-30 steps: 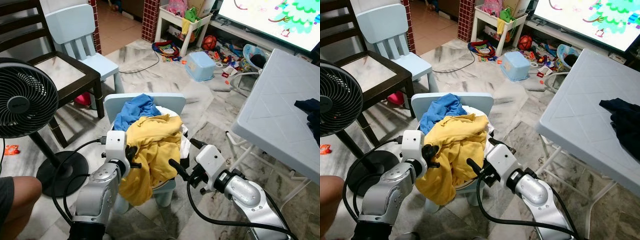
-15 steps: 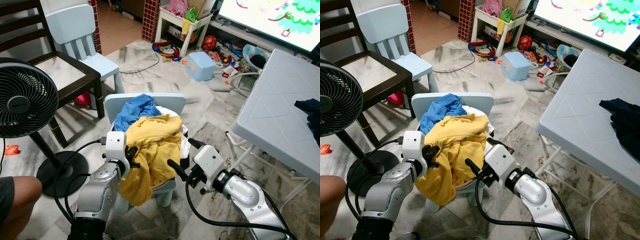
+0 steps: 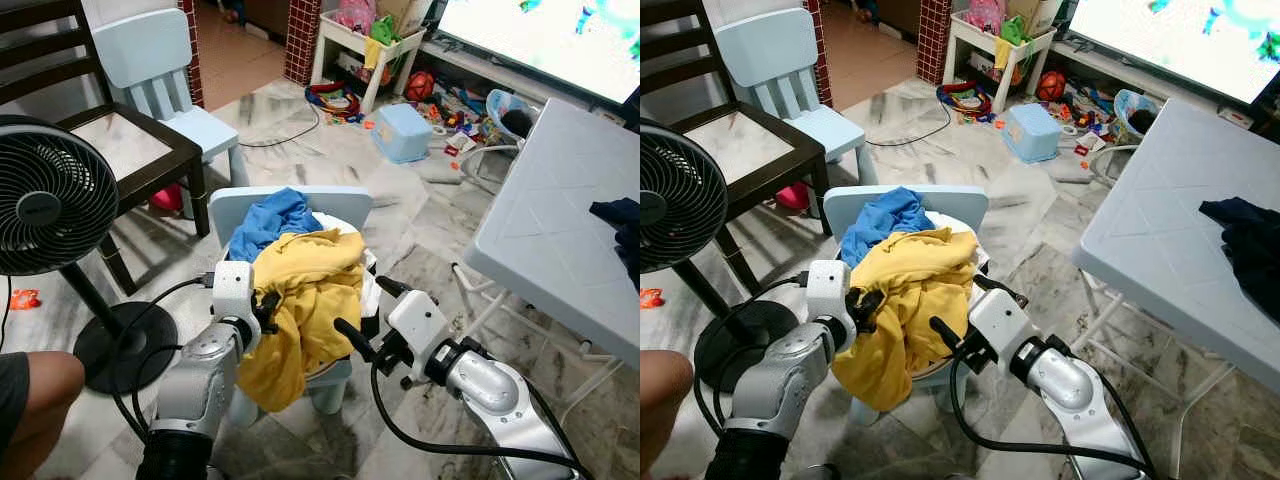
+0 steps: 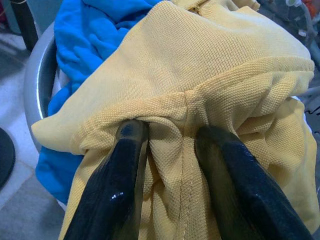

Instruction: Hang hanger

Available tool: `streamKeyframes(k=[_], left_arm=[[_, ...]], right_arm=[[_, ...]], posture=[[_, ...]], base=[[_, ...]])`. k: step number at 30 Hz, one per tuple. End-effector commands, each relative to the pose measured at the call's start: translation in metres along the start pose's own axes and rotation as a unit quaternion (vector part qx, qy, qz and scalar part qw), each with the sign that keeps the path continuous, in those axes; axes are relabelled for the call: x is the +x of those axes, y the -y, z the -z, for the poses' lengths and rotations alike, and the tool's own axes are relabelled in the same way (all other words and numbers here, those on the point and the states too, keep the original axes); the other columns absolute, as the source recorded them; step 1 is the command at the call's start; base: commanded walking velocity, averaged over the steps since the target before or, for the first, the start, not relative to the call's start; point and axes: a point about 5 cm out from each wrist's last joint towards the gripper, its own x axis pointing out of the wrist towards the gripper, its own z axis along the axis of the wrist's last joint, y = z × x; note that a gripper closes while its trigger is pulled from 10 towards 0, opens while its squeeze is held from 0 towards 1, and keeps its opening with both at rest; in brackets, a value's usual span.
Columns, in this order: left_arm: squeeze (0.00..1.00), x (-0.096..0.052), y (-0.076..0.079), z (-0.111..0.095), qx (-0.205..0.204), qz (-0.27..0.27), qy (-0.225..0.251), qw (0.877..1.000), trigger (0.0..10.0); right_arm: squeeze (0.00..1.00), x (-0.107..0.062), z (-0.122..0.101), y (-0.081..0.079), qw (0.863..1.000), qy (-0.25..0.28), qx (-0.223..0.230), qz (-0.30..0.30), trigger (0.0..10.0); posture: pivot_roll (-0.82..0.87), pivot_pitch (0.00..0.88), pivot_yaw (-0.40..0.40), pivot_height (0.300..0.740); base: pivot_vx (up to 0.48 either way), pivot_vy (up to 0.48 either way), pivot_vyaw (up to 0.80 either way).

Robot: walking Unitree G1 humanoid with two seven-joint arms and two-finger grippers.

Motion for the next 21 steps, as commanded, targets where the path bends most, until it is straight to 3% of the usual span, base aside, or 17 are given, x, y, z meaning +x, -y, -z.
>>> streamKeyframes(k=[1, 7, 11, 12, 13, 14, 15, 21], left_arm=[[0.0, 0.003, 0.006, -0.001, 0.007, 0.017, -0.002, 1.0, 10.0], [0.0, 0.002, 0.012, -0.011, 0.014, 0.025, 0.007, 1.0, 10.0], [0.0, 0.003, 0.015, -0.005, 0.01, 0.032, 0.0, 0.999, 10.0], [0.0, 0.003, 0.015, -0.003, 0.01, 0.032, -0.002, 0.999, 8.3], [0.0, 0.004, 0.014, -0.002, 0.009, 0.032, -0.003, 0.999, 8.3], [0.0, 0.004, 0.014, -0.001, 0.007, 0.033, -0.004, 0.999, 1.9], [0.0, 0.005, 0.014, 0.0, 0.004, 0.035, -0.007, 0.999, 0.0], [0.0, 0.007, 0.015, 0.005, 0.005, 0.044, -0.019, 0.999, 0.0]], right_arm=[[0.0, -0.002, 0.003, 0.0, 1.0, -0.007, -0.004, -0.003, 10.0], [0.0, -0.003, 0.003, 0.0, 1.0, -0.009, -0.006, -0.002, 10.0], [0.0, -0.003, 0.004, -0.001, 1.0, -0.009, -0.005, -0.003, 10.0], [0.0, -0.003, 0.004, -0.001, 1.0, -0.009, -0.005, -0.003, 10.0], [0.0, -0.003, 0.004, -0.002, 1.0, -0.009, -0.005, -0.004, 10.0], [0.0, -0.002, 0.004, -0.002, 1.0, -0.009, -0.005, -0.004, 10.0], [0.0, -0.002, 0.004, -0.002, 1.0, -0.008, -0.005, -0.005, 10.0], [0.0, -0.003, 0.004, -0.001, 1.0, -0.009, -0.006, -0.003, 10.0]], posture=[[-0.04, 0.119, -0.182, 0.74], [-0.04, 0.123, -0.181, 0.74], [-0.04, 0.125, -0.181, 0.74], [-0.04, 0.125, -0.181, 0.74], [-0.04, 0.125, -0.181, 0.74], [-0.04, 0.126, -0.182, 0.74], [-0.04, 0.126, -0.182, 0.74], [-0.04, 0.127, -0.18, 0.74]], base=[[0.0, 0.0, 0.0], [0.0, 0.0, 0.0], [0.0, 0.0, 0.0], [0.0, 0.0, 0.0], [0.0, 0.0, 0.0], [0.0, 0.0, 0.0], [0.0, 0.0, 0.0], [0.0, 0.0, 0.0]])
